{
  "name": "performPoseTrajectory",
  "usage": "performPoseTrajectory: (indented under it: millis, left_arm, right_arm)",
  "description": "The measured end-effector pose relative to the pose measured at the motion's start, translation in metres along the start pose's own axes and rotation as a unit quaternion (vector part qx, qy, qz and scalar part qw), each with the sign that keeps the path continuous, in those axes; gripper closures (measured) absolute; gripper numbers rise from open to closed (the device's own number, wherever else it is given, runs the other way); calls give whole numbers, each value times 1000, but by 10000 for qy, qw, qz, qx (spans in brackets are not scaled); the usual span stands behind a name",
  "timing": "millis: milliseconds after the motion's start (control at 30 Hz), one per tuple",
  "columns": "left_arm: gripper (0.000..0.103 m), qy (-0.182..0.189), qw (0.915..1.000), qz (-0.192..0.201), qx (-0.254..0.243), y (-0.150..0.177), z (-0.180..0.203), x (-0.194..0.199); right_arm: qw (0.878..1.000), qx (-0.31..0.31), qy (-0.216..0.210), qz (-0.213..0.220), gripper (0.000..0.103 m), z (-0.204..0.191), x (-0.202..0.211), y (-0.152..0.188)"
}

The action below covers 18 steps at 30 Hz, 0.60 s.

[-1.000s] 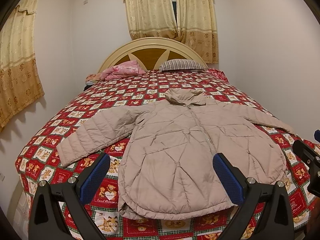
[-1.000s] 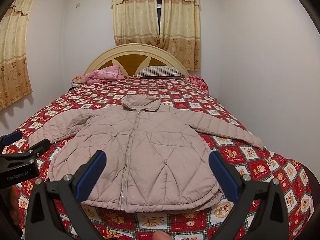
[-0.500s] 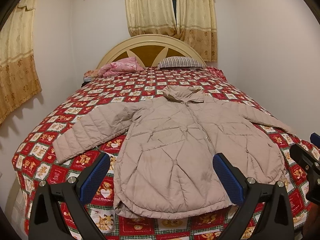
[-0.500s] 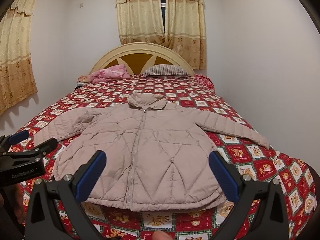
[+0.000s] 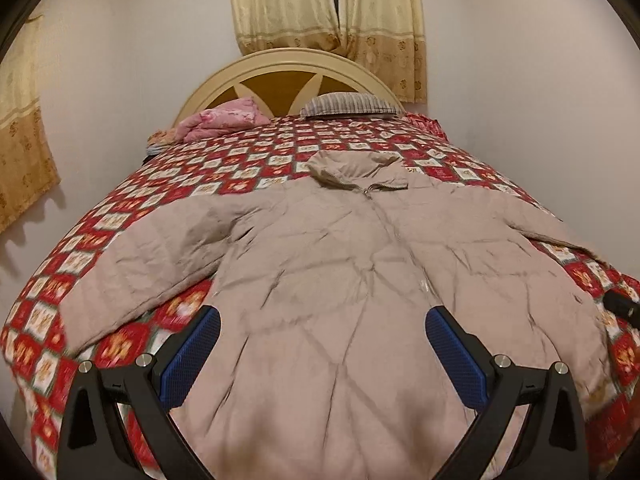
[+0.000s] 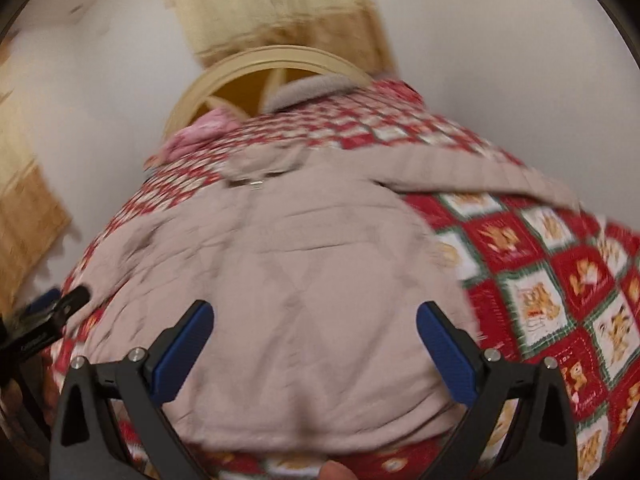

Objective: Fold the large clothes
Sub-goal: 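Grasp the jacket sleeve nearest the right tool and lift it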

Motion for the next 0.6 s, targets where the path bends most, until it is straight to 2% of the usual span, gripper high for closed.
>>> performPoseTrajectory:
  millis: [100, 267, 467, 600]
  left_arm:
    - [1, -87, 9999, 75, -89, -12, 3, -37]
    - [1, -224, 9997, -21, 50, -27, -13, -88]
    - [1, -479, 9977, -284, 391, -30, -42, -138]
    - [1, -506, 9948, -636, 619, -15, -50, -162]
  right_arm:
    - [9979, -585, 270, -70, 6, 55, -21, -15]
    - [9845, -1512, 888, -61, 10, 152, -47, -47]
    - [9616, -2238, 1580, 142, 13, 249, -60, -86]
    - [9390, -2660, 2178, 9, 17, 307, -73, -94]
Point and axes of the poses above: each gripper's, at about its wrist camera, not at the fingertips, and x roughly against the way its jaws point, z to its right, y to its underside, the point moved 5 cm from there along -x, roughly the way its jaws point, and after that the axes turned 4 degrees about z, right-handed, at the moved point
